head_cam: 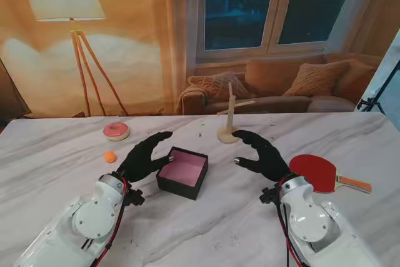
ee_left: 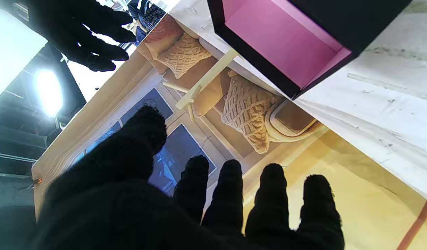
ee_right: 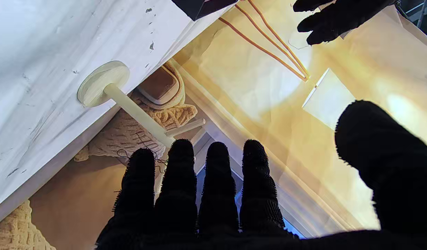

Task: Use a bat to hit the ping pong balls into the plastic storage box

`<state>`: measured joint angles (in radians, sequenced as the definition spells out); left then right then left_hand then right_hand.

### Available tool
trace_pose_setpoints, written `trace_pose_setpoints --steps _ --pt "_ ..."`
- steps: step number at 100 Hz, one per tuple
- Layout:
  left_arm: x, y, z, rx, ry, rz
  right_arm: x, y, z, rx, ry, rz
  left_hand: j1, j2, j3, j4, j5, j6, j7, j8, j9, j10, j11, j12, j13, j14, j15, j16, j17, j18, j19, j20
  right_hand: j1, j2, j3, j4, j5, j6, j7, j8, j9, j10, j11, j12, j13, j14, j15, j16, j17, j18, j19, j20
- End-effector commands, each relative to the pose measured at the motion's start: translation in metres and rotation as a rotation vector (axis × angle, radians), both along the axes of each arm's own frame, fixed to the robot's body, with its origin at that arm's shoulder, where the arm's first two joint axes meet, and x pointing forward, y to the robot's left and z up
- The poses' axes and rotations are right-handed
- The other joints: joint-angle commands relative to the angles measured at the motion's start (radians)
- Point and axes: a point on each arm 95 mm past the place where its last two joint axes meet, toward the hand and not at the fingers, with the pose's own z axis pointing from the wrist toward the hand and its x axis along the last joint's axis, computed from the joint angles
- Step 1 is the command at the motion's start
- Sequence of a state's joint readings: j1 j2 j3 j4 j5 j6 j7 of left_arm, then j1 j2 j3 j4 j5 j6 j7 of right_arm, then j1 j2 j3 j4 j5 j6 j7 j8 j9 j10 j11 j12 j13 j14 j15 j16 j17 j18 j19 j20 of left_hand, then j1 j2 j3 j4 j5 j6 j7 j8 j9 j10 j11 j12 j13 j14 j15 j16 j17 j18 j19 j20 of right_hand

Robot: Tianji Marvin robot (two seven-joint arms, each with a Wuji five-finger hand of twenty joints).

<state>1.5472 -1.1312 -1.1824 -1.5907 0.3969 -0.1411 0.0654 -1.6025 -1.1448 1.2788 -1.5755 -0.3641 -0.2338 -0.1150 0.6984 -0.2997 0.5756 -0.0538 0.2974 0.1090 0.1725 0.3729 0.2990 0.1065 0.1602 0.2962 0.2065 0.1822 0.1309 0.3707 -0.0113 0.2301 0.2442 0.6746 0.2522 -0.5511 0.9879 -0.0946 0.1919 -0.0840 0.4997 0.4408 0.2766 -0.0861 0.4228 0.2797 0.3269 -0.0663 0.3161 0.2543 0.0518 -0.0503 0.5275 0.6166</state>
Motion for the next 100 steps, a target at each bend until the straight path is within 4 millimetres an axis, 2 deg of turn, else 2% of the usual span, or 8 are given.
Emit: trace_pose_setpoints --steps 1,33,46,60,74,87,100 --pt "-0.001 -0.003 -0.001 -0.006 0.008 -0.010 -0.001 0.001 -0.002 -0.002 0.013 0.007 -0.024 -0.016 0.001 -0.002 -0.013 -0.006 -0.007 -0.006 -0.025 -0.019 0.013 -0.014 -0.029 -0.028 0.001 -0.004 0.003 -0.018 -0.019 0.022 0.009 -0.011 0.036 -0.012 -0.044 -0.007 -0.004 -0.011 -0.039 -0.028 -0.001 -0.008 -0.033 -0.032 -0.020 -0.014 -0.002 -0.035 -0.008 -0.017" --pt "-0.001 -0.003 0.001 -0.013 0.011 -0.002 -0.001 -0.001 -0.001 -0.008 0.011 0.013 -0.022 -0.014 -0.010 -0.003 -0.003 -0.002 -0.001 -0.003 -0.016 -0.014 0.014 -0.011 -0.025 -0.022 0.005 -0.002 0.007 -0.014 -0.021 0.038 0.010 -0.013 0.036 -0.012 -0.034 -0.007 -0.001 -0.013 -0.031 -0.027 -0.002 -0.010 -0.025 -0.029 -0.017 -0.014 0.003 -0.029 -0.001 -0.016" --pt "-0.001 -0.002 0.002 -0.009 0.009 0.006 0.001 -0.004 -0.001 -0.014 0.008 0.005 -0.023 -0.012 -0.015 -0.003 -0.002 -0.002 -0.001 -0.003 -0.010 -0.010 0.019 -0.005 -0.023 -0.014 0.008 0.001 0.010 -0.005 -0.020 0.045 0.009 -0.016 0.036 -0.012 -0.018 -0.007 0.011 -0.009 -0.015 -0.025 0.006 -0.005 -0.007 -0.024 -0.003 -0.004 0.013 -0.003 0.022 -0.004" --pt "-0.002 -0.002 0.001 -0.010 0.019 0.009 0.001 -0.009 0.000 -0.037 0.004 -0.011 -0.023 -0.011 -0.021 -0.003 -0.001 -0.003 0.001 -0.001 -0.009 -0.005 0.022 0.002 -0.022 -0.003 0.014 0.007 0.011 0.002 -0.015 0.057 0.009 -0.026 0.039 -0.013 0.021 -0.003 0.043 0.010 0.009 -0.008 0.040 0.035 0.023 -0.011 0.028 0.025 0.020 0.024 0.082 0.033" --pt "-0.003 -0.002 0.001 -0.014 0.021 0.010 0.002 -0.015 0.003 -0.062 -0.014 -0.028 -0.022 -0.012 -0.025 -0.002 0.002 -0.003 0.003 0.001 -0.005 -0.001 0.022 0.008 -0.020 0.000 0.016 0.011 0.012 0.004 -0.012 0.066 0.008 -0.042 0.051 -0.016 0.076 0.019 0.094 0.050 0.057 0.025 0.089 0.105 0.062 0.009 0.078 0.067 0.025 0.042 0.152 0.062" --pt "-0.004 -0.002 0.001 -0.011 0.020 0.006 0.004 -0.027 0.007 -0.097 -0.025 -0.043 -0.020 -0.016 -0.026 -0.002 0.003 -0.003 0.004 0.002 -0.002 0.008 0.022 0.013 -0.016 0.009 0.020 0.016 0.014 0.008 -0.010 0.074 0.009 -0.054 0.059 -0.019 0.120 0.036 0.144 0.098 0.096 0.048 0.118 0.145 0.115 0.020 0.129 0.101 0.002 0.045 0.169 0.058" --pt "-0.003 -0.003 0.000 -0.011 0.029 0.001 0.009 -0.043 0.011 -0.146 -0.036 -0.061 -0.021 -0.019 -0.026 -0.001 0.004 -0.004 0.006 0.005 0.001 0.016 0.021 0.018 -0.015 0.011 0.022 0.020 0.016 0.009 -0.010 0.081 0.008 -0.064 0.065 -0.021 0.161 0.030 0.167 0.128 0.129 0.060 0.128 0.168 0.108 0.009 0.122 0.105 -0.025 0.031 0.139 0.038"
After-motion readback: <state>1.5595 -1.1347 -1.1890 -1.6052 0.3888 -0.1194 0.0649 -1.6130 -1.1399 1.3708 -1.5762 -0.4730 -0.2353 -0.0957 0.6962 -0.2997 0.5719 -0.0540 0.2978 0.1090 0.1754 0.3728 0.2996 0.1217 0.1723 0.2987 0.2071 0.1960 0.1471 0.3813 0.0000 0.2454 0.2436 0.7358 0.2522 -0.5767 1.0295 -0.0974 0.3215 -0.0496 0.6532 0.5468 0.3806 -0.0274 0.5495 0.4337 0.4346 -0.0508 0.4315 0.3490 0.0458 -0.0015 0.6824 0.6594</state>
